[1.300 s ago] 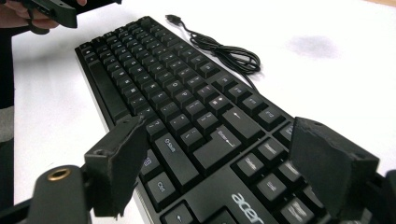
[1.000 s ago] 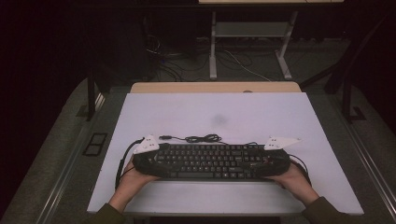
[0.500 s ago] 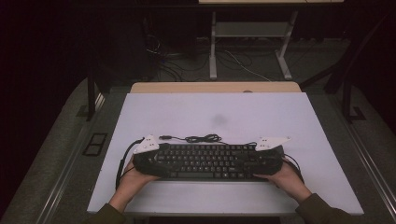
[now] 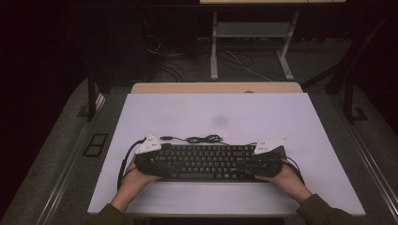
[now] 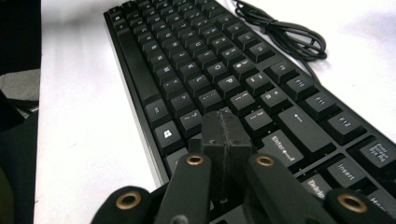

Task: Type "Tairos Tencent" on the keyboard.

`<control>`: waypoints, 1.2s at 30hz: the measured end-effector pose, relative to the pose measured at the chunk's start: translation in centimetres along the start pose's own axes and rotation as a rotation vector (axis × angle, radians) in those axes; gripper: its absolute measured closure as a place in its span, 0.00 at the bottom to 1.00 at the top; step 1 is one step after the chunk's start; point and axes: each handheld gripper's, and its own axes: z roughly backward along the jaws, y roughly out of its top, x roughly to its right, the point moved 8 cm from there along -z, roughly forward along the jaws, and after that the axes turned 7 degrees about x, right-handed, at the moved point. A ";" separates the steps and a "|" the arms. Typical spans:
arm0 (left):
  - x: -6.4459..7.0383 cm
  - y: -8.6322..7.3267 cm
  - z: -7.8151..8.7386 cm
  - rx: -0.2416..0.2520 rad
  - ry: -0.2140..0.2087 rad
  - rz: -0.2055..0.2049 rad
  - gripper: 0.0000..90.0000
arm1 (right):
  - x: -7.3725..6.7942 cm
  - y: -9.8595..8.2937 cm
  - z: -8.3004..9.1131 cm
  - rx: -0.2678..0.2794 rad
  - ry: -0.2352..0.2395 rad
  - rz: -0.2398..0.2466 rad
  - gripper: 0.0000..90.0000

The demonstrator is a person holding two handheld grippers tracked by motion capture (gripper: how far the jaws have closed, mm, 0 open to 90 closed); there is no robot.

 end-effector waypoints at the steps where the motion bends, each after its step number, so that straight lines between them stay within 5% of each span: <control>1: 0.0 0.0 0.0 0.001 0.000 0.000 0.13 | 0.0 -0.1 -0.1 -0.002 0.002 0.003 0.99; 20: 0.1 0.4 -0.5 0.006 0.001 -0.008 0.15 | 0.1 -1.0 -0.7 -0.059 -0.003 0.022 0.99; 36: -0.4 0.9 -1.4 0.018 -0.003 0.027 0.16 | 0.2 -1.2 -0.7 -0.068 -0.008 0.019 0.99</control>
